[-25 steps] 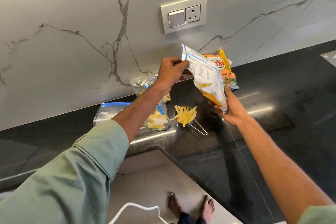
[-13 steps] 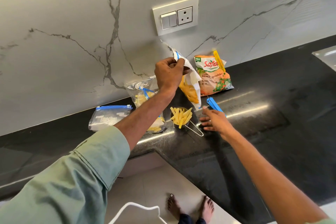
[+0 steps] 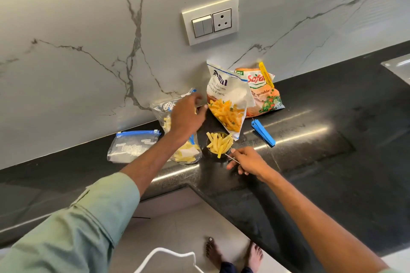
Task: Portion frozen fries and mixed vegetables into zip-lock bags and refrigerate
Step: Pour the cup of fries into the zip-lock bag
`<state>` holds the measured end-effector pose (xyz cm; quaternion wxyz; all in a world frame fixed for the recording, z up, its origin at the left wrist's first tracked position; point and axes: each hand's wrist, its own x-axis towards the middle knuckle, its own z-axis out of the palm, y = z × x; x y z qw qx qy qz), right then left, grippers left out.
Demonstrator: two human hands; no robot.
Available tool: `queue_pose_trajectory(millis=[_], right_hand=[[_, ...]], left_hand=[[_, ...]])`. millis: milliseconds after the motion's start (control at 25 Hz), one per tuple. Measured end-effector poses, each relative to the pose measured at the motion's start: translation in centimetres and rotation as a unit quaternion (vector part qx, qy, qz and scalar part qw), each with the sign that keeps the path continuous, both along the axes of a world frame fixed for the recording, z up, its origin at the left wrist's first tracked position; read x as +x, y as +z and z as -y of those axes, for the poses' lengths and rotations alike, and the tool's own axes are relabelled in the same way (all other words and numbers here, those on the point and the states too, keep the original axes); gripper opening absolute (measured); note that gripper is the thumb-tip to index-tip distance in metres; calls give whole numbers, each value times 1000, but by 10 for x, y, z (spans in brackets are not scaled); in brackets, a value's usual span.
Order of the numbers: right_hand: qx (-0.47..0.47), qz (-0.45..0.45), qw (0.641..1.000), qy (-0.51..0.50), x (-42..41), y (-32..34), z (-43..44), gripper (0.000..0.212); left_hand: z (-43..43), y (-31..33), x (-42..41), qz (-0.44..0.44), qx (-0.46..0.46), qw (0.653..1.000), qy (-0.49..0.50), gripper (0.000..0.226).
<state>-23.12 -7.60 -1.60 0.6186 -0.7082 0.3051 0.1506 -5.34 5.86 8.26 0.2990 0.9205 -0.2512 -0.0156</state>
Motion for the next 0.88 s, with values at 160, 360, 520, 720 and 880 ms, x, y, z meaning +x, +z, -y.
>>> queue_pose_trajectory(millis=[160,360,520,720,880], right_hand=[[-77,64,994,-36,7,-2,-1,29],[-61,143,985,-80,19,20,-9,29],[-33,203,974,-94,50,48,-28,28],[53,208,972,-99,87,67,-65,31],[59,181,978,-85,95,63,-77,32]], left_hand=[[-62,-18,2,56,3,983,176,55],[-65,-35,-7,-104,-33,970,219,61],[-68,-35,1,-142,-41,965,215,56],[-80,-38,1,-214,-163,934,237,46],[-94,-39,-4,-218,-232,918,235,39]])
